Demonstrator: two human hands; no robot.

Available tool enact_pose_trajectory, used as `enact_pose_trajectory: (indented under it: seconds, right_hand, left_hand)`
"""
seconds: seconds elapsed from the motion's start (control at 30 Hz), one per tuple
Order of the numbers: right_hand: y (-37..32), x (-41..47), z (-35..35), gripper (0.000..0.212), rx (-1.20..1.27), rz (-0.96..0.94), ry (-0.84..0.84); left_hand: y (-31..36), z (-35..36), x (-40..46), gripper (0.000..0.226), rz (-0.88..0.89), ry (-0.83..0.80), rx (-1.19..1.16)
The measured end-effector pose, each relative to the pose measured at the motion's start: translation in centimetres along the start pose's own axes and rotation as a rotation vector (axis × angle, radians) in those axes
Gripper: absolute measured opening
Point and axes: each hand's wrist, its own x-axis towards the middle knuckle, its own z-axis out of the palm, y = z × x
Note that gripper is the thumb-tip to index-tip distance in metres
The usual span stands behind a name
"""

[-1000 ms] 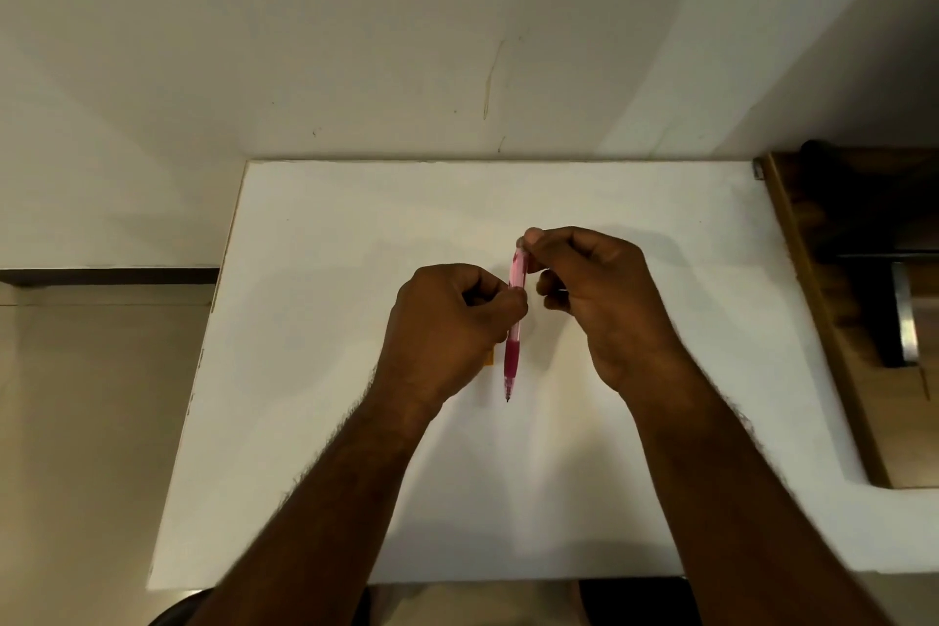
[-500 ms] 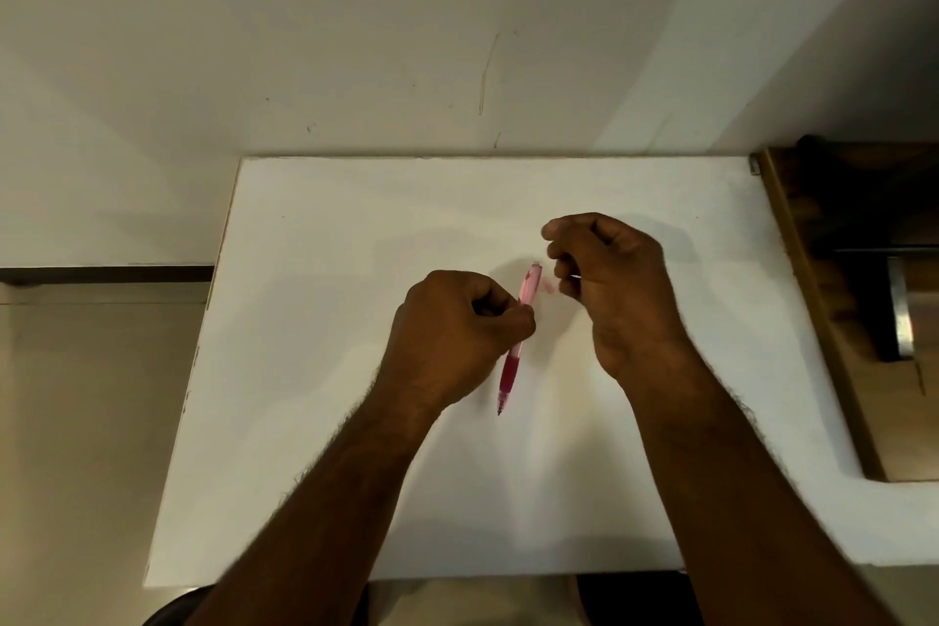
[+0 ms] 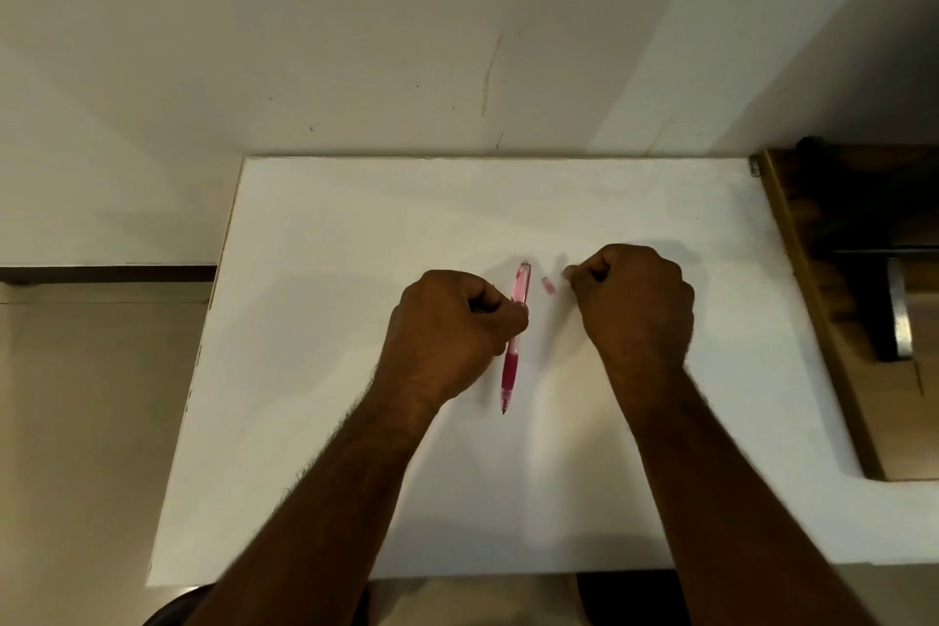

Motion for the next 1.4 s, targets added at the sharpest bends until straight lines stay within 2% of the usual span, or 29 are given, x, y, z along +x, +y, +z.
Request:
enact_pose_trajectory:
  seconds: [0.1,0.13,0.2,0.27,0.33,0.5,0.63,0.7,0.9,1.1,1.2,1.3,1.4]
  right_hand:
    - [-0.3,0.1,-1.7,0.023,0.126,-0.020,0.015]
    - [-0.5,0.1,-2.4,0.023,0.245,-0.007,-0.049]
    - [-1.1,-0.6,-3.6,0.019,0.523,0.063,-0.358]
    - [-1.4,-1.5,-3.8,0.018,0.597,0.082,-0.635]
    - [-1.5,-1.9,-3.7,0.019,0.574,0.064,-0.721]
    - [-1.5,-1.6,-3.2,0.019,0.540,0.068,-0.680]
    - [-1.4,-1.5,-2.0,0.026,0.345,0.029,-0.588]
    - [-1.4,-1.4,-1.6,0.027,0.290,0.018,-0.569]
    - [-2.0,-1.6,-1.2,0.029,0.122,-0.046,-0.533]
    - [-2.2,-1.6,-1.4,0.029,0.058,-0.048,-0.541]
    - [-2.0,-1.3,-1.8,0.030,0.043,-0.058,-0.457]
    - [-1.9,-0.9,-2.1,0.025,0.230,-0.069,-0.286]
    - [-2.2,-1.0,-2.0,0.012,0.560,-0.017,-0.278]
  left_hand:
    - [0.0,0.0,0.1,0.024,-0.007,-0.011,-0.035]
    - [-0.1,0.0,0.1,0.023,-0.012,-0.017,-0.058]
    - [-0.1,0.0,0.2,0.020,-0.019,-0.033,-0.110]
    - [-0.3,0.0,0.4,0.018,-0.008,-0.050,-0.129]
    - [-0.4,0.0,0.5,0.017,-0.007,-0.055,-0.142]
    - [-0.6,0.2,0.7,0.020,-0.009,-0.042,-0.111]
    - [-1.1,-0.3,1.3,0.025,0.023,0.187,0.186]
    - [-1.3,-0.5,1.5,0.026,0.001,0.236,0.257]
    - [-1.8,0.5,1.5,0.041,-0.025,0.188,0.462]
    - [-1.8,0.9,1.4,0.030,-0.031,0.167,0.537]
    - [-1.4,0.6,1.3,0.026,-0.025,0.147,0.521]
    - [-1.2,0.2,1.2,0.023,0.029,0.154,0.489]
    - [-0.8,0.1,0.9,0.024,0.110,0.194,0.473]
